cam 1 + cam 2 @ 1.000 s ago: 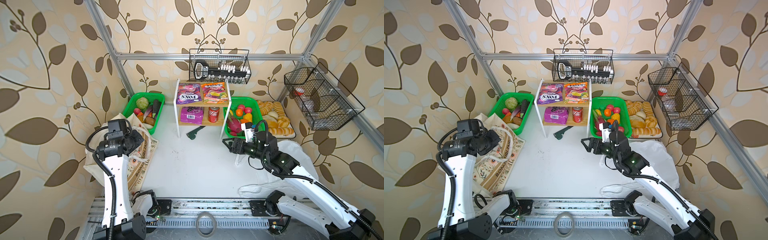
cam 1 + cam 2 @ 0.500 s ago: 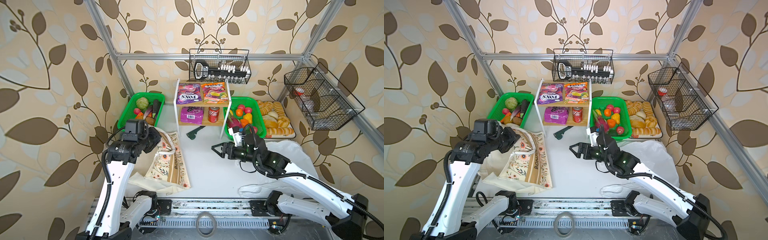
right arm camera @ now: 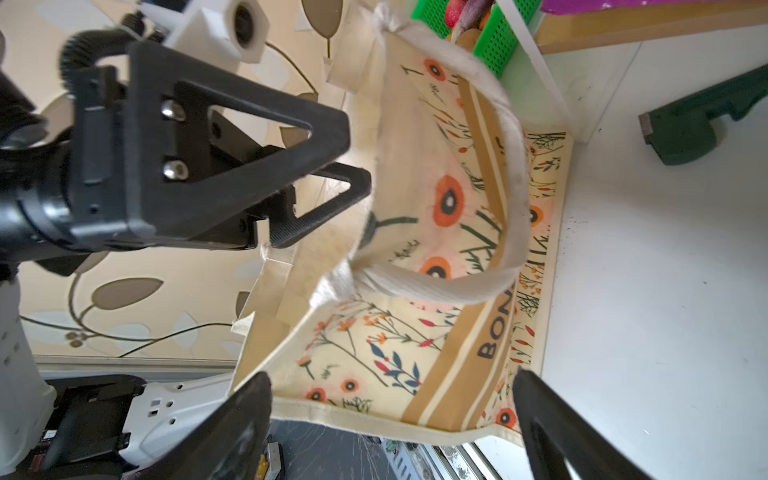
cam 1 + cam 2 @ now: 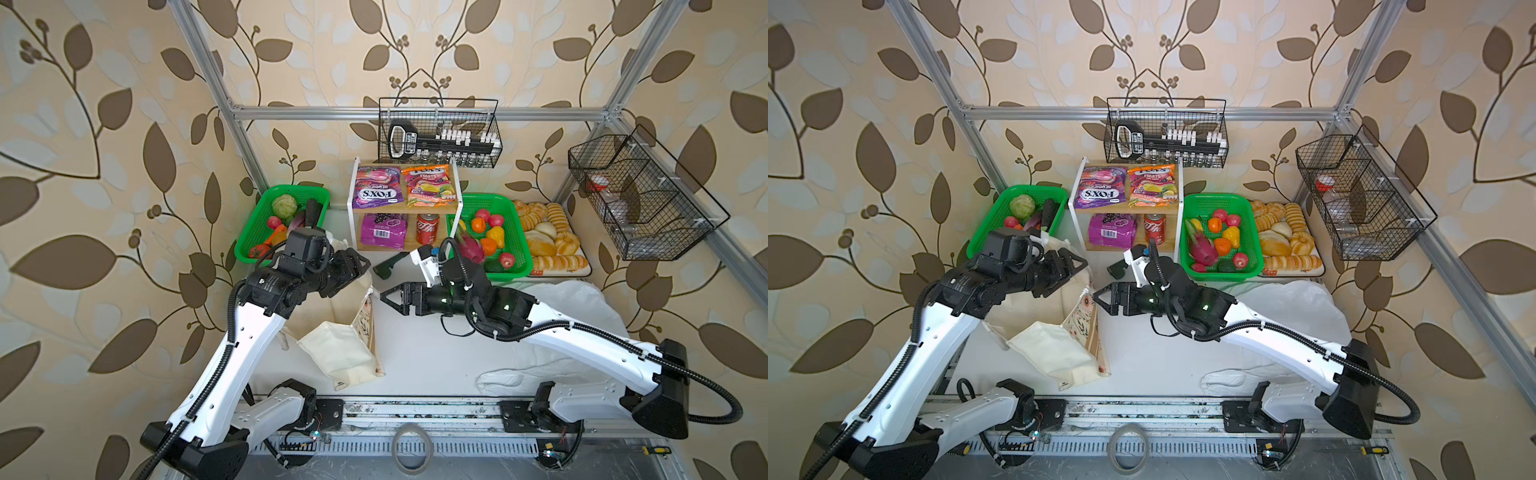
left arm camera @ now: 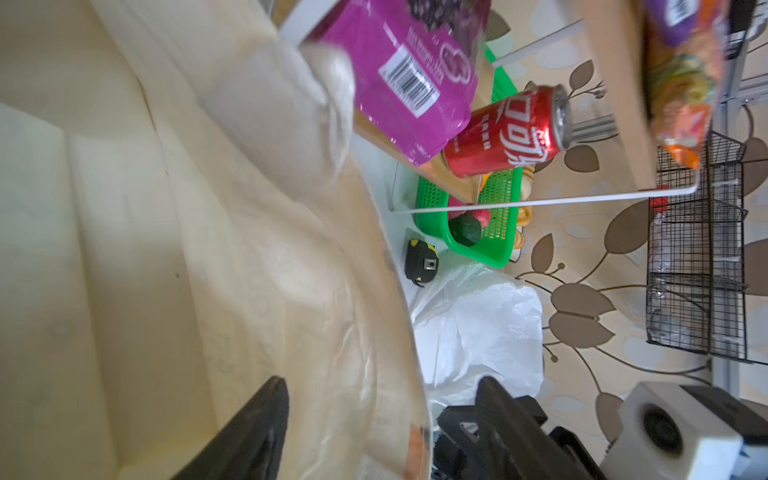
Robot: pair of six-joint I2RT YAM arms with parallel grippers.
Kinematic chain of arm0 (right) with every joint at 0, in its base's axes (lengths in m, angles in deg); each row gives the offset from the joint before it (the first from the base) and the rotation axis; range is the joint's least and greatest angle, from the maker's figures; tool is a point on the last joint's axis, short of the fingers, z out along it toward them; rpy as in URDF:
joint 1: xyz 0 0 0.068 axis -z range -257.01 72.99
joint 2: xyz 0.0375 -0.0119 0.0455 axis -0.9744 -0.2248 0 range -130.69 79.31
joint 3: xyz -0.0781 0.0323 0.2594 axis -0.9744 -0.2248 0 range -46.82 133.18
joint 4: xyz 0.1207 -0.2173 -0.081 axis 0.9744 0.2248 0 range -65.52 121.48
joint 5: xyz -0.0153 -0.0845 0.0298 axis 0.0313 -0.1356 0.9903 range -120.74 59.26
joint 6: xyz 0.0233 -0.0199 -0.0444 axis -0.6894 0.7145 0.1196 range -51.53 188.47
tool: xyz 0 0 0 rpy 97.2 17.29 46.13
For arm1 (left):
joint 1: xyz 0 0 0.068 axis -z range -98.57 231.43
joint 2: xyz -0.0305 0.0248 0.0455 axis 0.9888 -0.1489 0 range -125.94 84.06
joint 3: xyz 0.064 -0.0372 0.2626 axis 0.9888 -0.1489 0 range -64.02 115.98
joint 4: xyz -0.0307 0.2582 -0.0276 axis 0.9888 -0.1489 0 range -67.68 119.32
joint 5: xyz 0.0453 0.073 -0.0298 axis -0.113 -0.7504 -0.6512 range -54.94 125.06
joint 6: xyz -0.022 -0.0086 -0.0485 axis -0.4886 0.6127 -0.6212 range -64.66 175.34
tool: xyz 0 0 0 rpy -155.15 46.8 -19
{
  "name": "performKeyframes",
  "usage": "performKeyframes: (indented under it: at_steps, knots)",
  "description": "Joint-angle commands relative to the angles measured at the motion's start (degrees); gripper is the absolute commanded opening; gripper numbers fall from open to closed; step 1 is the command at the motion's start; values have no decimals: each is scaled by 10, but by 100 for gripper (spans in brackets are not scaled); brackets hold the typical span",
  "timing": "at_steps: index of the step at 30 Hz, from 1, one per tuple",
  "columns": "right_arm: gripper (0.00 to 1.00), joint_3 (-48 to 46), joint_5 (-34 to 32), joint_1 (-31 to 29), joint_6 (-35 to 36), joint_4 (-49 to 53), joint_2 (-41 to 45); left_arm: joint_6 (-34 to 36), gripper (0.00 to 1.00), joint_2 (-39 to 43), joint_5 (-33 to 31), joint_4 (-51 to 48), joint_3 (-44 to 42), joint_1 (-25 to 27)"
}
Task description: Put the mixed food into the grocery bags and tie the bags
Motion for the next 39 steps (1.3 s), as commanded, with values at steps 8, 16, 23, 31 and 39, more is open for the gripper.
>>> performKeyframes:
  at_steps: [8, 16, 23, 31, 39]
  knots:
    - [89, 217, -56, -7, 25, 122, -175, 123, 93, 70, -278, -131, 121, 0]
    - [65, 338, -105, -11, 73, 233, -295, 128, 99, 122, -520, -217, 80, 0]
    - [18, 298, -87, -10, 112, 249, -252, 101, 99, 104, -532, -250, 49, -2]
    - [0, 148, -23, -8, 117, 236, -81, 82, 99, 143, -481, -269, 69, -5]
    - [0, -55, -101, 66, -7, 194, 114, 112, 99, 131, -176, -194, 38, -5]
